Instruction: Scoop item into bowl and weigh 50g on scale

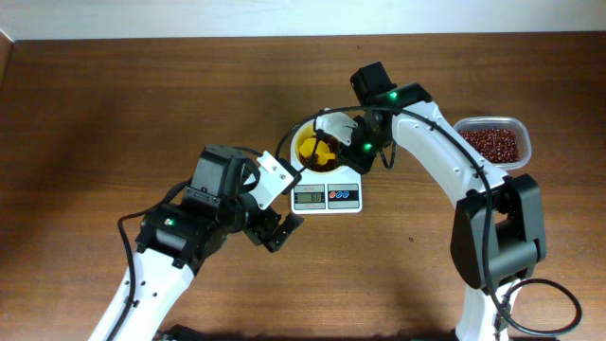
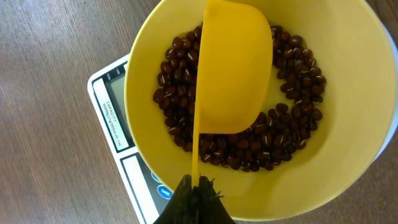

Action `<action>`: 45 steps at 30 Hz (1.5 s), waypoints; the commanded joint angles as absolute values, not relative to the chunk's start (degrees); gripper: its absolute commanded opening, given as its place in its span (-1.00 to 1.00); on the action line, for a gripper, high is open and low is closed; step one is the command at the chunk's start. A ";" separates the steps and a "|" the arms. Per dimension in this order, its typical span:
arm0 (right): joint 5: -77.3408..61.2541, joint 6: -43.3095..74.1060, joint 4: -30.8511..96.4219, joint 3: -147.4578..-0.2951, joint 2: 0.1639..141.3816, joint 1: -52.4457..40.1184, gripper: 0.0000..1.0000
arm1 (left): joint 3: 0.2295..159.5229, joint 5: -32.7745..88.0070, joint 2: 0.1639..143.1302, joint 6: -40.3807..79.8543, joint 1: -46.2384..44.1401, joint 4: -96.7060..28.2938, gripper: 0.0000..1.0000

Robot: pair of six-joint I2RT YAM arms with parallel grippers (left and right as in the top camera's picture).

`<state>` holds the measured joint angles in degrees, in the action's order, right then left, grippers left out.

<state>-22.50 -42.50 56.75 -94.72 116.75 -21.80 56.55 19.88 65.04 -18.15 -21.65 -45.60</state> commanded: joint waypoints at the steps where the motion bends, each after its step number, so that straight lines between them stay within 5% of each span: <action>1: -22.96 -43.03 57.63 -95.59 117.91 -22.09 -0.92 | 56.29 19.70 64.38 -17.78 -21.71 -45.52 0.98; 12: -33.89 -39.33 57.65 -95.59 117.91 -16.45 -0.92 | 56.29 19.70 64.38 -17.78 -21.71 -45.52 0.98; 45: -32.38 -37.30 53.08 -95.59 117.91 -11.90 -0.92 | 56.29 19.70 64.38 -17.78 -21.71 -45.52 0.98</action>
